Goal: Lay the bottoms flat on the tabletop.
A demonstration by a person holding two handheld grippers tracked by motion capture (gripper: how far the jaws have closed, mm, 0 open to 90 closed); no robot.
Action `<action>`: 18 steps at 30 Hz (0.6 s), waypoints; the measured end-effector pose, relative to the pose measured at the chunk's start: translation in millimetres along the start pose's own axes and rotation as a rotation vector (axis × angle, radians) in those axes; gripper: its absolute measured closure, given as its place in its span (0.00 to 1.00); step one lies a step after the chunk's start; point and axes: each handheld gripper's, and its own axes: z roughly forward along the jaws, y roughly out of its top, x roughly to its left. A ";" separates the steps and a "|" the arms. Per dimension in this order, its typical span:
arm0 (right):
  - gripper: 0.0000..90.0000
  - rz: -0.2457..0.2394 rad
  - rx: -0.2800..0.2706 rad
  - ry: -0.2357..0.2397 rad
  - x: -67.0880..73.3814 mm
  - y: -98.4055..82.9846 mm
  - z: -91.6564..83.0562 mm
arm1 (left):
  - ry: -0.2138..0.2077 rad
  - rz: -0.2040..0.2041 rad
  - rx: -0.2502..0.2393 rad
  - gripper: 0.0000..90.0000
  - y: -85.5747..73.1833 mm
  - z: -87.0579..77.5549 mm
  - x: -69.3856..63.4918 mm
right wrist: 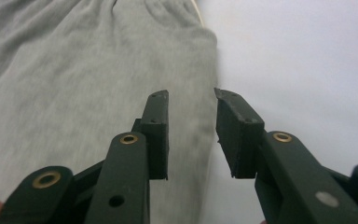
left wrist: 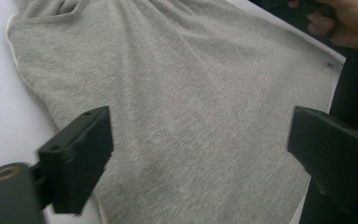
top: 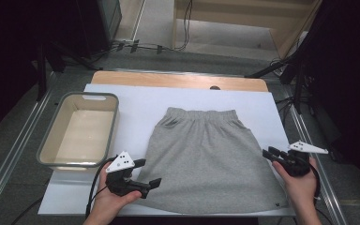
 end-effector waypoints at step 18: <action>0.89 0.026 0.108 0.019 -17.3 34.1 73.1 | 0.015 0.012 -0.022 0.00 -6.8 -5.9 1.6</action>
